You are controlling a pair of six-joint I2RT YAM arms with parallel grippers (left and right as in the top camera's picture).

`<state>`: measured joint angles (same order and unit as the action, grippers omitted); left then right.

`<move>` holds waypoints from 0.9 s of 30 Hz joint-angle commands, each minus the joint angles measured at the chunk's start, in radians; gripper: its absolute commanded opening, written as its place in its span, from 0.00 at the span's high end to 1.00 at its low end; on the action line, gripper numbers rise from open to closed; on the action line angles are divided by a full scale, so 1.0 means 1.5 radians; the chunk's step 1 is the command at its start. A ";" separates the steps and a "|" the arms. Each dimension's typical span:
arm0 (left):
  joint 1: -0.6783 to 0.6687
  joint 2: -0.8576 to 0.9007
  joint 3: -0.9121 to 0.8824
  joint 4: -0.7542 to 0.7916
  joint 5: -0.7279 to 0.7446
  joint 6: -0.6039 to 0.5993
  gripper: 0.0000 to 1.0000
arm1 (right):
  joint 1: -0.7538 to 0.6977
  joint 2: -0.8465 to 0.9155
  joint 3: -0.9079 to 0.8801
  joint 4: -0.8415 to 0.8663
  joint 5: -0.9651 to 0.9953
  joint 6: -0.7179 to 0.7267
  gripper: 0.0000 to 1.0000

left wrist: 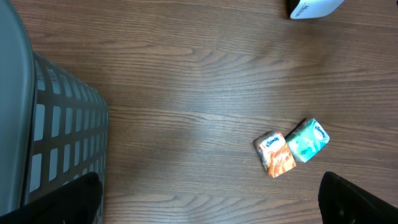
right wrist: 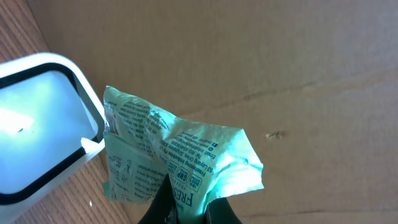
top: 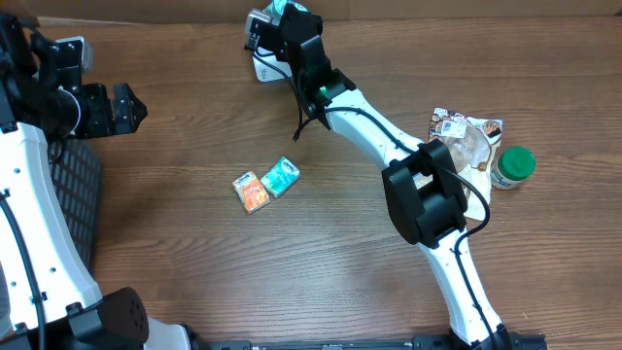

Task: Scan the item barcode
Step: 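Hold the green pack in front of the white scanner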

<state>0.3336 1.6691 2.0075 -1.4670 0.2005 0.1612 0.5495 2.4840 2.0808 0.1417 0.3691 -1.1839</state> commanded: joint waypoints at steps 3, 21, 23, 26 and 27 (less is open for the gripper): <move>-0.005 -0.001 0.007 0.001 0.001 0.012 0.01 | 0.002 -0.003 0.009 -0.012 -0.023 -0.005 0.96; -0.005 -0.001 0.007 0.001 0.001 0.012 0.00 | 0.005 -0.001 0.009 -0.036 -0.043 -0.171 0.96; -0.005 -0.001 0.007 0.001 0.001 0.012 0.00 | 0.008 -0.001 0.009 -0.041 -0.051 -0.212 0.96; -0.005 -0.001 0.007 0.001 0.001 0.012 0.00 | 0.013 -0.001 0.009 -0.050 -0.056 -0.236 0.96; -0.005 -0.001 0.007 0.001 0.001 0.012 0.00 | 0.014 -0.001 0.009 -0.056 -0.056 -0.236 0.96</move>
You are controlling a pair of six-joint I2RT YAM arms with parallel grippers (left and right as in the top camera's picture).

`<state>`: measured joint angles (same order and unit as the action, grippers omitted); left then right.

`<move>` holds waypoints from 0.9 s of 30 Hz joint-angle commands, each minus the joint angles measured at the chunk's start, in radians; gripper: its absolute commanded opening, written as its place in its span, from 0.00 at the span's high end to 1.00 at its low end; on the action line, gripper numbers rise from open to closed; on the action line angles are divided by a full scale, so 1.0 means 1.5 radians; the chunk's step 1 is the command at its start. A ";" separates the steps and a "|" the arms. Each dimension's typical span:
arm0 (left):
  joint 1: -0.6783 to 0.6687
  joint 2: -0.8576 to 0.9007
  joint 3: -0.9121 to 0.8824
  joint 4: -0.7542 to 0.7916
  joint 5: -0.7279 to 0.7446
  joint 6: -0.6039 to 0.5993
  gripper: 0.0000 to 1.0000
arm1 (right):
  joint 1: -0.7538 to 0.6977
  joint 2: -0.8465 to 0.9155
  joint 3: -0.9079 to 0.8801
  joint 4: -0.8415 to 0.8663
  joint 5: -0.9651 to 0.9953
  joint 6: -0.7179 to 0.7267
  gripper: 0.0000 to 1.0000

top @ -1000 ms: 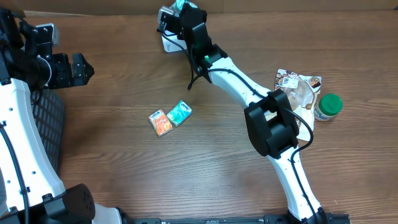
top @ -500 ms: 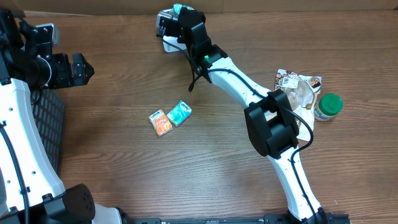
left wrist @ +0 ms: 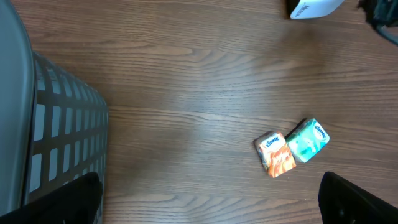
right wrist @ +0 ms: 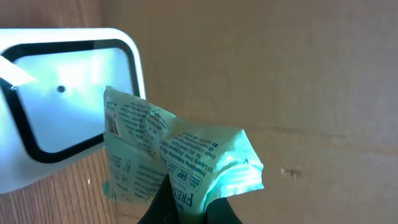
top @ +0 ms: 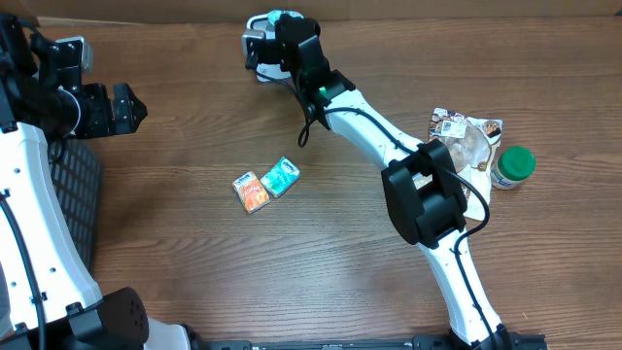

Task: Scan the item barcode
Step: 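Hold the green pack in front of the white scanner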

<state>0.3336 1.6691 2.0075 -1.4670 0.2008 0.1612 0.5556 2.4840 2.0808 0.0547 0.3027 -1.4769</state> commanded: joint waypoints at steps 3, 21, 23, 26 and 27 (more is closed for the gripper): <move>-0.005 -0.001 0.007 0.001 0.001 0.012 0.00 | 0.012 -0.001 0.009 -0.025 -0.014 -0.041 0.96; -0.005 -0.001 0.007 0.001 0.001 0.012 0.01 | 0.018 -0.001 0.009 0.152 -0.037 -0.049 0.96; -0.005 -0.001 0.007 0.001 0.001 0.012 0.01 | 0.018 -0.001 0.009 0.152 -0.052 -0.048 0.96; -0.005 -0.001 0.007 0.001 0.001 0.012 0.01 | 0.014 -0.001 0.009 0.151 -0.080 -0.048 0.96; -0.005 -0.001 0.007 0.001 0.001 0.012 0.01 | 0.012 -0.001 0.009 0.150 -0.089 -0.048 0.96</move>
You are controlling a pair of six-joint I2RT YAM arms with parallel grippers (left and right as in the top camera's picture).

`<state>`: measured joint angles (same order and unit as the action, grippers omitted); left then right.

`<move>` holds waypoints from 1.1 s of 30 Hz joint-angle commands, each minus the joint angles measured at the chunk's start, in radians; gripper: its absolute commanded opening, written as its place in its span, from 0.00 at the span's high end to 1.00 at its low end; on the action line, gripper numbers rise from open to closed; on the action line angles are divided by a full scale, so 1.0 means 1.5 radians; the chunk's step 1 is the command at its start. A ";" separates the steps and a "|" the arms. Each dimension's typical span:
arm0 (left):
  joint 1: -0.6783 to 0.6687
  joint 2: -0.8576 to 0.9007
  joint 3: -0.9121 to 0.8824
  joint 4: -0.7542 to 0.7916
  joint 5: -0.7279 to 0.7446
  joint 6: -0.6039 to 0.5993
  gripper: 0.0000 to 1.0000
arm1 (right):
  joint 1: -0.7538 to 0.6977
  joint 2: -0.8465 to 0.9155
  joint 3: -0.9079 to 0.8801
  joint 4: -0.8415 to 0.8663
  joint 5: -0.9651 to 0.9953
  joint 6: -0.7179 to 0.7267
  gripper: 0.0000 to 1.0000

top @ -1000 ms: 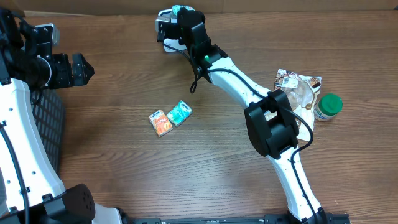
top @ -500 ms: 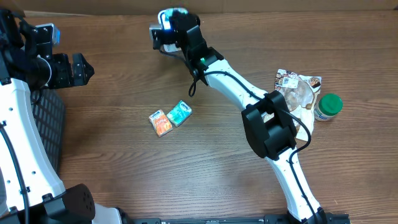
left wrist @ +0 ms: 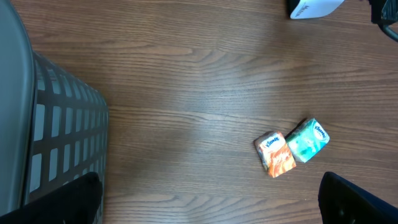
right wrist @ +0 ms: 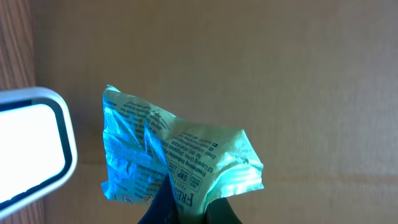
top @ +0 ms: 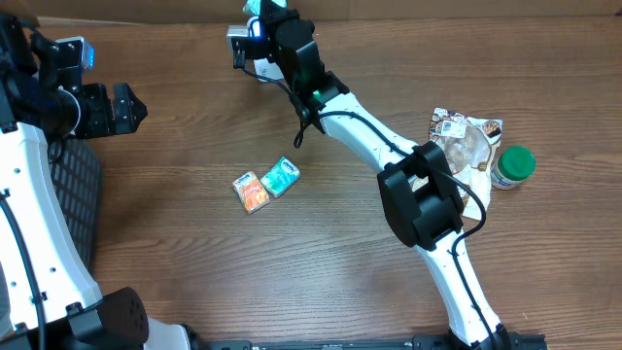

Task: Scan the item barcode
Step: 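Hold the green pack in front of the white scanner, then carry the green pack right and drop it beside the snack bag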

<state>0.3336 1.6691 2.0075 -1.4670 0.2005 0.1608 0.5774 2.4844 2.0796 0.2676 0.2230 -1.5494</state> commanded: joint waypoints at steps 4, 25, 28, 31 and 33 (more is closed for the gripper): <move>-0.005 -0.001 0.007 0.001 0.001 0.012 0.00 | -0.006 -0.001 0.010 0.005 -0.045 0.000 0.96; -0.006 -0.001 0.007 0.001 0.001 0.012 0.00 | -0.006 -0.171 0.010 -0.123 -0.011 0.254 0.96; -0.006 -0.001 0.007 0.001 0.001 0.012 0.01 | -0.006 -0.234 0.010 -0.216 0.005 0.405 0.96; -0.006 -0.001 0.007 0.001 0.001 0.012 0.00 | -0.006 -0.303 0.010 -0.351 0.006 0.595 0.96; -0.006 -0.001 0.007 0.001 0.001 0.012 0.00 | -0.010 -0.346 0.010 -0.461 0.006 0.747 0.96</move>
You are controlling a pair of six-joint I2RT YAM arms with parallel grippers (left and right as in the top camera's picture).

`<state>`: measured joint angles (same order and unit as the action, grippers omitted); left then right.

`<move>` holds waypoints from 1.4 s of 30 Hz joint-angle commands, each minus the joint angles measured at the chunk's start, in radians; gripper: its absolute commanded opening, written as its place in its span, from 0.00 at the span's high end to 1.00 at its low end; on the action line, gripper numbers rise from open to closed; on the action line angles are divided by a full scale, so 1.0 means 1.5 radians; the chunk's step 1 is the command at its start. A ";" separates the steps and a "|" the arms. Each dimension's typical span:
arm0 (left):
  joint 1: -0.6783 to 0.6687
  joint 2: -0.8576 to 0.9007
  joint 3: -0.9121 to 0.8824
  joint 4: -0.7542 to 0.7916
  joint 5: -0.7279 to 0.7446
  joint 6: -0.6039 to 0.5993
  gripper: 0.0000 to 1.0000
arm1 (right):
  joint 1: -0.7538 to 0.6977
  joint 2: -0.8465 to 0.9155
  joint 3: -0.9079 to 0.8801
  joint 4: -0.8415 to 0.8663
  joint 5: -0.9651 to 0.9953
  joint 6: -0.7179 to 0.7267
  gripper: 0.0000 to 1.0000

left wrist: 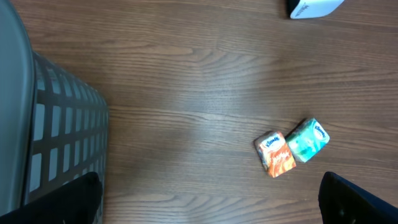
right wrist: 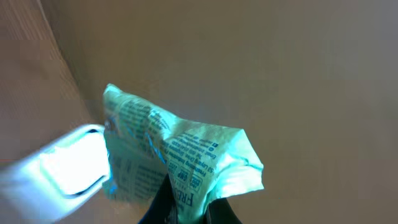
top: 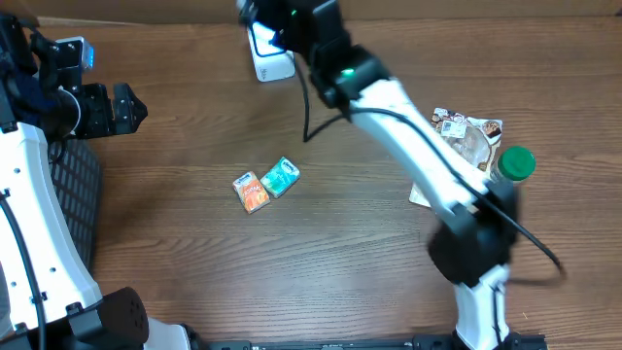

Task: Scan the item barcode
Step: 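Carry the green pack right and drop it beside the snack bag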

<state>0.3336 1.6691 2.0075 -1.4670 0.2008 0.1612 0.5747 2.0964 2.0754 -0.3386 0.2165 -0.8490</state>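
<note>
My right gripper [right wrist: 186,210] is shut on a crumpled mint-green packet [right wrist: 177,155] with printed text, held up near the back wall. The white scanner [right wrist: 65,167] glows at the lower left behind the packet; overhead the scanner [top: 270,60] stands at the table's far edge, under my blurred right arm [top: 389,97]. The packet is not clear in the overhead view. My left gripper [top: 124,107] hangs open at the far left, its dark fingertips [left wrist: 65,199] spread wide with nothing between them.
An orange tissue pack [top: 252,192] and a teal one [top: 280,177] lie side by side mid-table. A snack bag [top: 468,136] and a green-lidded jar [top: 512,165] sit at the right. A black mesh basket [left wrist: 53,124] stands at the left edge.
My right arm has swung and shows blurred overhead, its elbow further right. In the right wrist view the scanner has shifted from the left edge to lower left behind the packet. The left arm is unchanged.
My right gripper held the green packet beside the scanner throughout. First the scanner window lay to the packet's left, then it faced the packet squarely, then it slid to the left edge with bluish light on the packet. Now it glows low behind the packet.
</note>
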 commanded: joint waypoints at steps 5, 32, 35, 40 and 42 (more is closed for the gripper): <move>-0.006 -0.001 0.007 0.001 0.001 0.012 0.01 | -0.042 -0.160 0.013 -0.353 0.009 0.583 0.96; -0.006 -0.001 0.007 0.001 0.001 0.012 0.01 | -0.349 -0.147 -0.399 -0.520 -0.153 0.835 0.96; -0.006 -0.001 0.007 0.001 0.001 0.012 0.00 | -0.373 -0.147 -0.431 -0.492 -0.153 0.835 0.96; -0.006 -0.001 0.007 0.001 0.001 0.012 0.00 | -0.402 -0.147 -0.454 -0.494 -0.151 0.825 0.74; -0.006 -0.001 0.007 0.001 0.001 0.012 0.00 | -0.407 -0.147 -0.454 -0.499 -0.146 0.823 0.61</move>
<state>0.3336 1.6699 2.0075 -1.4670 0.2008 0.1612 -0.0242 1.8790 1.3968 -1.0874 -0.0017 0.3897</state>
